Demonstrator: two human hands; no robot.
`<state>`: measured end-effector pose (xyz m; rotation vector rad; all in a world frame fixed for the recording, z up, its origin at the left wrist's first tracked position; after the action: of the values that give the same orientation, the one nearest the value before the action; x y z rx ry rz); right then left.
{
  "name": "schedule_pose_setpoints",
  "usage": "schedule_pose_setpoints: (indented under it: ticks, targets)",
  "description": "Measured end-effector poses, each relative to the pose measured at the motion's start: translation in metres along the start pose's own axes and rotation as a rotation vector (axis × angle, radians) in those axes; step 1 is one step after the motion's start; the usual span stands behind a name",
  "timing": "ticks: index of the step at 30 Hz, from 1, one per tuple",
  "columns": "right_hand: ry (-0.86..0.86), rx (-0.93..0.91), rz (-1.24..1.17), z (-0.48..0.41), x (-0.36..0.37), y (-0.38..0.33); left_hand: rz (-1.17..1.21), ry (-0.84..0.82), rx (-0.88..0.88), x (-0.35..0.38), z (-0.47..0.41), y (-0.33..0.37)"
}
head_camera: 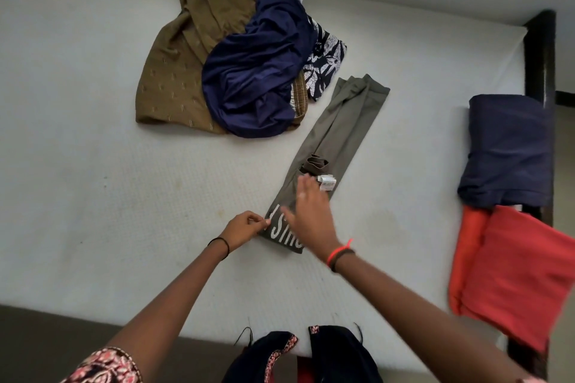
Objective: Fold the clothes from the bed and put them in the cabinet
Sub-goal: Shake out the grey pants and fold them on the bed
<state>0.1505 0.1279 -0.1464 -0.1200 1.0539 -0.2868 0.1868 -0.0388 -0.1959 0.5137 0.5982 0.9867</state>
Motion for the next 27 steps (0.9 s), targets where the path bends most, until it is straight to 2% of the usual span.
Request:
schedule_pose_setpoints:
  ticks: [4, 9, 14, 17, 18, 20, 22, 24, 27]
  targets:
    - [-0.052, -0.125, 0.21, 0.063, 0.065, -0.013, 0.026, -0.003, -0.001, 0.001, -0.007, 0.003]
    - [-0.058, -0.013, 0.111, 0.055, 0.08, -0.011, 0.073, -0.09, 0.034, 0.004, -0.006, 0.012]
    - [0.049, 0.035, 0.081, 0.04, 0.07, -0.002, 0.119, -0.209, -0.028, 0.002, 0.002, 0.016]
    - [0.047, 0.015, 0.094, 0.042, 0.072, 0.001, 0.018, -0.258, 0.003, 0.003, 0.008, 0.025]
    - [0.038, 0.004, 0.088, 0.047, 0.073, 0.001, -0.083, -0.221, 0.051, 0.002, 0.009, 0.028]
    - [-0.004, -0.019, 0.089, 0.057, 0.078, 0.0, -0.329, 0.009, 0.226, -0.006, 0.01, 0.039]
    - [-0.09, -0.029, 0.062, 0.074, 0.076, 0.0, -0.394, 0.184, 0.482, -0.01, 0.02, 0.059]
    - [-0.143, -0.044, 0.034, 0.09, 0.068, 0.0, -0.378, 0.098, 0.659, -0.003, 0.027, 0.077]
    - [-0.391, -0.134, 0.049, 0.122, 0.054, -0.006, -0.467, -0.223, 0.673, 0.024, 0.033, 0.082]
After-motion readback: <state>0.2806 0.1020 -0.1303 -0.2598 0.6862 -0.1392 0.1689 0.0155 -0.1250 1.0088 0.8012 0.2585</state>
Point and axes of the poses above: each hand's wrist, its own z-axis away from the middle knuckle, its own x-axis out of the palm, y = z × x, the point moved 4 cm from there along -z, towards the middle knuckle, and after that the axes turned 12 degrees about x, right-handed, at the moved point
